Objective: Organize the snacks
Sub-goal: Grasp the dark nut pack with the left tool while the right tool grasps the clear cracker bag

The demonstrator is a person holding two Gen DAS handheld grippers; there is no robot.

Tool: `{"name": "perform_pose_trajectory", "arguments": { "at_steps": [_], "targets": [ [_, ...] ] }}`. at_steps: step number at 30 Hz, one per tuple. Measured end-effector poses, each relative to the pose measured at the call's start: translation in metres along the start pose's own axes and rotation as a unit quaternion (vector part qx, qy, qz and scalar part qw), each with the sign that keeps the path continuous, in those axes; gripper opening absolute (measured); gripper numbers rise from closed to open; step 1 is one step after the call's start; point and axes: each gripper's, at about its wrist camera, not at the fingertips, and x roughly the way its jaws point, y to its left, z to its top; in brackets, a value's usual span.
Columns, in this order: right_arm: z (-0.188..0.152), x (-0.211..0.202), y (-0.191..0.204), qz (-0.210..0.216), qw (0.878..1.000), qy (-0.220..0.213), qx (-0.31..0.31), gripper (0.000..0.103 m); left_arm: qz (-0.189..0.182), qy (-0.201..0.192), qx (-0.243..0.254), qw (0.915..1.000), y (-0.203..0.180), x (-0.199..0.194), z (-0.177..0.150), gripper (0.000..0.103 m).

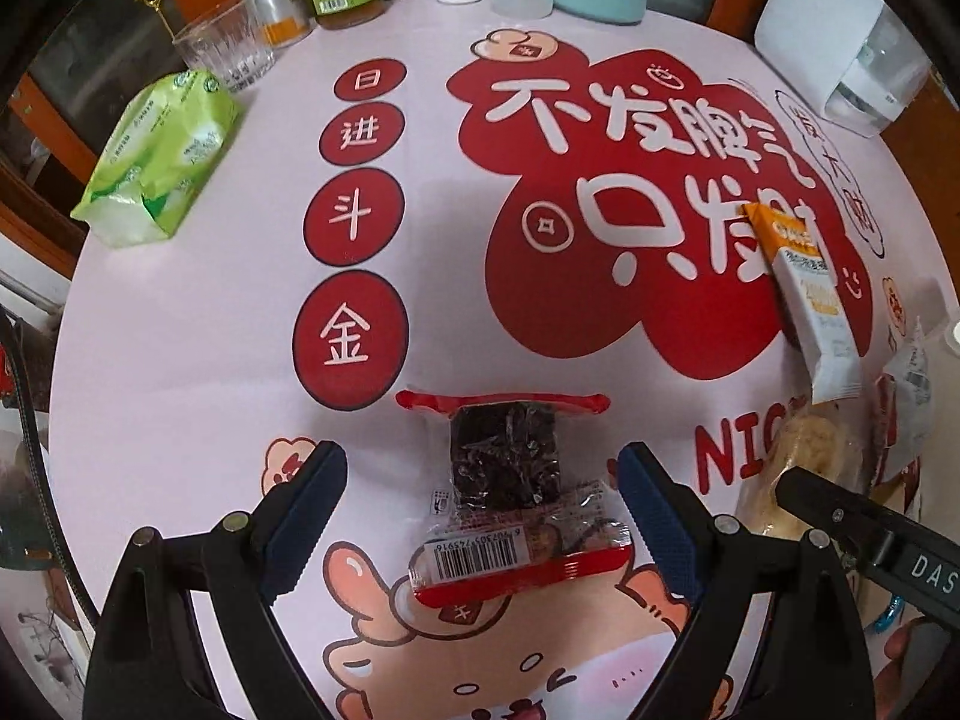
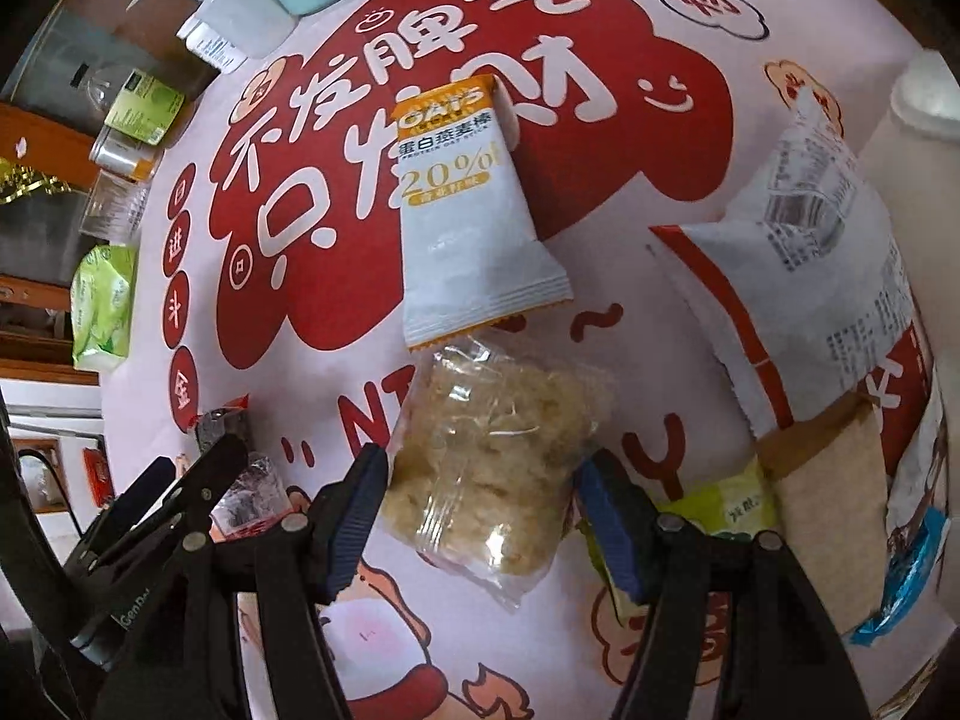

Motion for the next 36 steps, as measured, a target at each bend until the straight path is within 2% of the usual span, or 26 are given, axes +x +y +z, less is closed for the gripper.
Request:
{"name": "perform_pose_trajectory", "arguments": {
  "at_steps": [4, 7, 10, 13, 14, 17, 18, 19, 20, 21, 22, 23, 24, 25, 26, 27, 30, 32, 36],
  "targets": [
    [-0.001, 0.0, 0.001, -0.007, 1.0, -0.008, -0.011, 0.065, -0.001, 0.004, -0.006, 1.0, 0.002, 0.004, -0.001, 0.088],
    [-0.003, -0.001, 0.002, -0.006, 1.0, -0.014, -0.023, 0.062, -0.022, 0.011, -0.013, 0.9996, 0.004, 0.007, -0.004, 0.072],
    [-0.008, -0.002, 0.005, -0.006, 0.999, -0.017, -0.043, 0.061, -0.027, 0.004, -0.02, 0.9994, 0.004, 0.005, -0.007, 0.071],
    [-0.013, -0.003, 0.005, 0.002, 0.999, -0.018, -0.048, 0.06, -0.025, -0.013, -0.017, 0.9995, 0.002, -0.001, -0.01, 0.054],
    [-0.015, -0.004, 0.004, 0.004, 0.999, -0.019, -0.048, 0.06, -0.023, -0.017, -0.011, 0.9995, 0.0, -0.005, -0.011, 0.044],
    [-0.021, -0.008, 0.003, 0.011, 0.998, -0.024, -0.054, 0.06, -0.018, -0.027, 0.0, 0.9995, -0.004, -0.014, -0.014, 0.037],
    [-0.023, -0.009, 0.003, 0.011, 0.998, -0.024, -0.057, 0.06, -0.017, -0.03, 0.004, 0.9994, -0.005, -0.016, -0.015, 0.023],
    [-0.024, -0.01, 0.004, 0.01, 0.998, -0.025, -0.061, 0.06, -0.008, -0.031, 0.007, 0.9995, -0.006, -0.017, -0.015, 0.001],
    [-0.025, -0.011, 0.005, 0.008, 0.997, -0.026, -0.067, 0.06, -0.01, -0.022, 0.01, 0.9996, -0.006, -0.014, -0.016, 0.006],
    [-0.026, -0.011, 0.005, 0.009, 0.997, -0.027, -0.07, 0.06, -0.017, -0.015, 0.007, 0.9997, -0.004, -0.011, -0.017, 0.006],
    [-0.028, -0.012, 0.005, 0.01, 0.997, -0.028, -0.072, 0.06, -0.013, -0.011, 0.005, 0.9998, -0.001, -0.01, -0.02, 0.006],
    [-0.028, -0.013, 0.005, 0.011, 0.997, -0.03, -0.073, 0.06, 0.002, -0.004, 0.004, 1.0, 0.0, -0.005, -0.021, 0.012],
    [-0.028, -0.015, 0.006, 0.012, 0.997, -0.033, -0.075, 0.06, 0.009, 0.004, 0.003, 0.9999, 0.003, -0.003, -0.023, 0.03],
    [-0.028, -0.016, 0.007, 0.013, 0.996, -0.036, -0.076, 0.06, 0.011, 0.009, 0.003, 0.9999, 0.005, -0.001, -0.023, 0.041],
    [-0.028, -0.016, 0.007, 0.015, 0.996, -0.039, -0.078, 0.06, 0.008, 0.011, 0.002, 0.9999, 0.006, 0.001, -0.023, 0.064],
    [-0.028, -0.017, 0.008, 0.015, 0.996, -0.041, -0.078, 0.06, 0.002, 0.008, 0.0, 1.0, 0.008, 0.0, -0.023, 0.079],
    [-0.03, -0.018, 0.009, 0.009, 0.995, -0.046, -0.087, 0.06, -0.031, -0.001, -0.007, 0.9995, 0.01, -0.006, -0.022, 0.08],
    [-0.032, -0.02, 0.009, 0.007, 0.994, -0.049, -0.093, 0.06, -0.059, 0.005, -0.016, 0.9981, 0.01, -0.009, -0.018, 0.08],
    [-0.036, -0.023, 0.011, 0.002, 0.993, -0.059, -0.106, 0.06, -0.087, 0.019, -0.034, 0.9954, 0.004, -0.006, -0.011, 0.08]
  ]
}}
